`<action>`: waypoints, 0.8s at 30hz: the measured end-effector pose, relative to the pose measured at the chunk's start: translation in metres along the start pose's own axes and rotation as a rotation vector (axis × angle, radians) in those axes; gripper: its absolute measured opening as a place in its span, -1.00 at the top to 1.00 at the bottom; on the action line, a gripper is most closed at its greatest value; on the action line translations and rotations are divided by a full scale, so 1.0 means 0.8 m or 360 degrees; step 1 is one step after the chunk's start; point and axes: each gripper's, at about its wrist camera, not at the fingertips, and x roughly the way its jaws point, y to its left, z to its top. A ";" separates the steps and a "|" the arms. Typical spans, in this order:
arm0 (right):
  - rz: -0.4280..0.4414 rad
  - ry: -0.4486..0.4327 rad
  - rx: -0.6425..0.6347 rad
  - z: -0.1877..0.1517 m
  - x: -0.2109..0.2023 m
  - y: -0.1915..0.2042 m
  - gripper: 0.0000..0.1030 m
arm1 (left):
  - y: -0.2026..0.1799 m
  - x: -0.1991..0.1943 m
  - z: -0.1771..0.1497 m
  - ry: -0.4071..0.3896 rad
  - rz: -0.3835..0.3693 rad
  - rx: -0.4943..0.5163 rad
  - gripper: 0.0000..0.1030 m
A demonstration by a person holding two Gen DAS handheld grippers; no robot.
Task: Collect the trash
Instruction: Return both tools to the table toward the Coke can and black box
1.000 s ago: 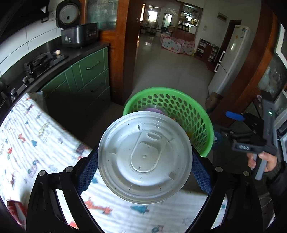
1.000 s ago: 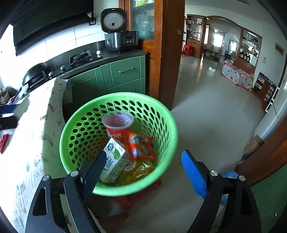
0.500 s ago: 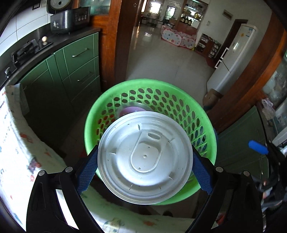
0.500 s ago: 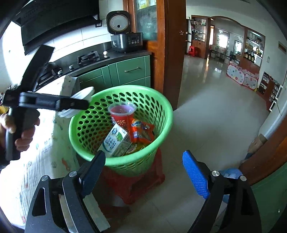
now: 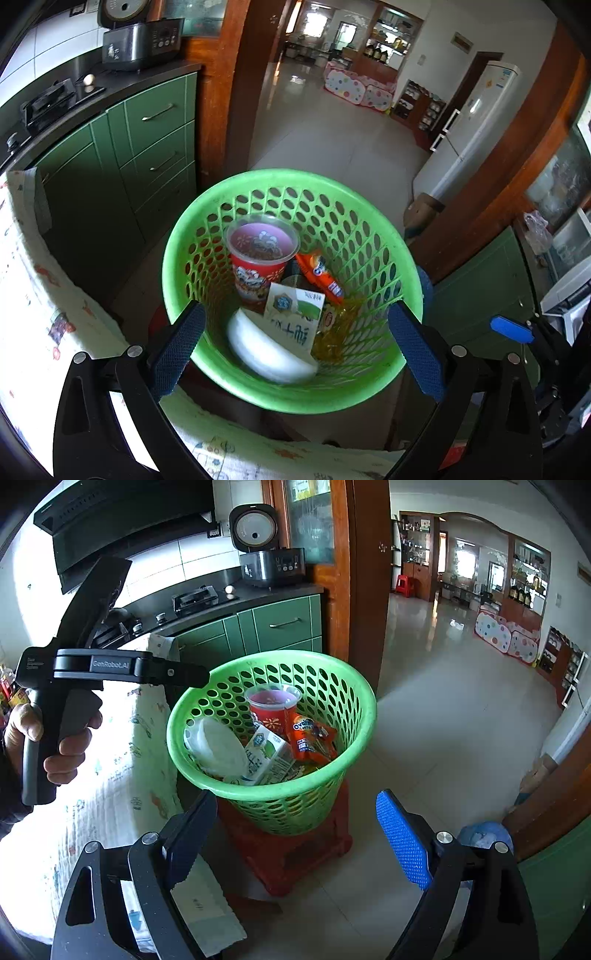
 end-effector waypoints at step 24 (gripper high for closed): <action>0.0133 -0.0078 -0.0105 -0.009 -0.053 0.112 -0.71 | 0.055 -0.196 -0.118 -0.0237 0.0326 -0.0035 -0.89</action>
